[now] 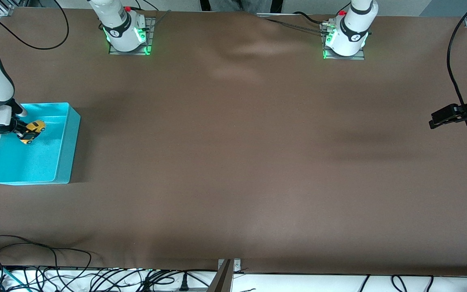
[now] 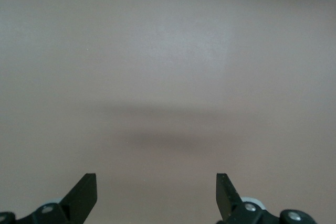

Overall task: Wind up and store yellow beetle car
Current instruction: 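Lift the car with the right gripper over the turquoise bin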

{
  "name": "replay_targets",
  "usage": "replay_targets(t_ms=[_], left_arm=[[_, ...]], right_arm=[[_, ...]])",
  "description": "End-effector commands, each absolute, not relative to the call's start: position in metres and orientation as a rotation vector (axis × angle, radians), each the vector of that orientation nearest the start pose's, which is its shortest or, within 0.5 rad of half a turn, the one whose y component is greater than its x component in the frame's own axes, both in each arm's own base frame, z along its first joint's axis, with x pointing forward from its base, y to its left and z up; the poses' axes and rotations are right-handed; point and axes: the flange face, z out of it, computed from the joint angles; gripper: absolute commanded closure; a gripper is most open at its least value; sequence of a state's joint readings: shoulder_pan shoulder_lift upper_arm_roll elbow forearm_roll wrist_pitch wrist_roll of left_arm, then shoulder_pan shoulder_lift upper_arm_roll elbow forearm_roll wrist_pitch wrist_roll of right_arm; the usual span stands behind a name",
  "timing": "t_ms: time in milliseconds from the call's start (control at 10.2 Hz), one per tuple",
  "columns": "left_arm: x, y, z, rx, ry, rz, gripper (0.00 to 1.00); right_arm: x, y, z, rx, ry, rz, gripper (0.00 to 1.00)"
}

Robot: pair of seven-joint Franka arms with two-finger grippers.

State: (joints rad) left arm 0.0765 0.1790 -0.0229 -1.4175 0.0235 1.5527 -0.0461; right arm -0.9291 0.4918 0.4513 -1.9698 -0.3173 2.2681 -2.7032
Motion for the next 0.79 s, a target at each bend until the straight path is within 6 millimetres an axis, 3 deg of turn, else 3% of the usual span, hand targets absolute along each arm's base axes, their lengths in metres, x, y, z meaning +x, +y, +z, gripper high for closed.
replay_targets(t_ms=[0, 394, 492, 689], left_arm=[[0.604, 0.038, 0.594, -3.151, -0.104, 0.062, 0.00], [0.604, 0.039, 0.594, -3.151, -0.102, 0.062, 0.00], [0.604, 0.040, 0.594, -3.149, -0.104, 0.060, 0.00], [0.604, 0.040, 0.594, -3.149, -0.104, 0.060, 0.00]], right_arm=[[0.520, -0.305, 0.214, 1.144, 3.056, -0.008, 1.00], [0.497, -0.318, 0.190, 1.223, 3.070, 0.029, 1.00], [0.496, -0.319, 0.190, 1.227, 3.073, 0.028, 0.86], [0.497, -0.319, 0.191, 1.248, 3.065, 0.039, 0.00]])
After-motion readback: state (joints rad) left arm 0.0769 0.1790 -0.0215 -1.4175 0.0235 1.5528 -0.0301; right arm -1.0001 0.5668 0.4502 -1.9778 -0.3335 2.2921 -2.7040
